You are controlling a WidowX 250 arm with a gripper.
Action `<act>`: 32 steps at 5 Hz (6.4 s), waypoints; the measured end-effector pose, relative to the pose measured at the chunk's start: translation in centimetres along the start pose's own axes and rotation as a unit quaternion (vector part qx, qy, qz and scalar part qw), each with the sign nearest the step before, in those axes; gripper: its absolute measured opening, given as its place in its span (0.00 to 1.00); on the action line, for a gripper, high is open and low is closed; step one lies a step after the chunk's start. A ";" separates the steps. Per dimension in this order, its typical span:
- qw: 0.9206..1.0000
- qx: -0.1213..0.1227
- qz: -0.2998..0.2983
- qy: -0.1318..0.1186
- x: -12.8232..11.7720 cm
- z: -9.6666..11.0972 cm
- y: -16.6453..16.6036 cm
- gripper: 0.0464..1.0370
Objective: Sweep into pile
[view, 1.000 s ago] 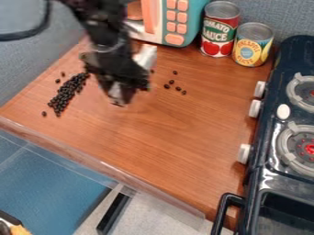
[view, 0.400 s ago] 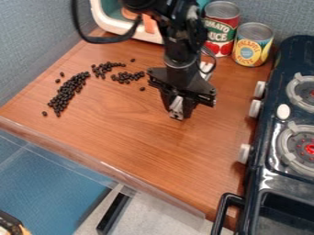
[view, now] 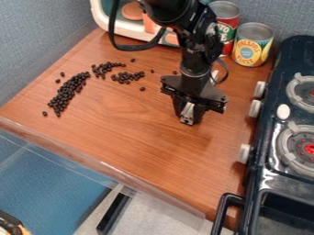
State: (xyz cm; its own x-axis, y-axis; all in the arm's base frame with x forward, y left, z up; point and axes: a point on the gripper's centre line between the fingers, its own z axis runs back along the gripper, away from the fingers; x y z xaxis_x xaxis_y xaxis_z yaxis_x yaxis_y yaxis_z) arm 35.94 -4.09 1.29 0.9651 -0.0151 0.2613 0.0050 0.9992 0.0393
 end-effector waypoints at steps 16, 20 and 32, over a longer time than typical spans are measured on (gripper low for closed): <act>0.976 0.030 0.215 -0.020 -0.9 4.2 14.4 0.34; 0.977 0.031 0.213 0.001 1.8 -0.8 11.6 0.34; 0.957 -0.027 0.288 0.015 -3.1 3.2 13.8 0.34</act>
State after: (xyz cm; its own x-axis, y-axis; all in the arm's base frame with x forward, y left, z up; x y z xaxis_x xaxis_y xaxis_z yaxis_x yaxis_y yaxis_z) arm 32.14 9.67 4.12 0.8192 0.5387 0.1967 -0.5170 0.8422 -0.1531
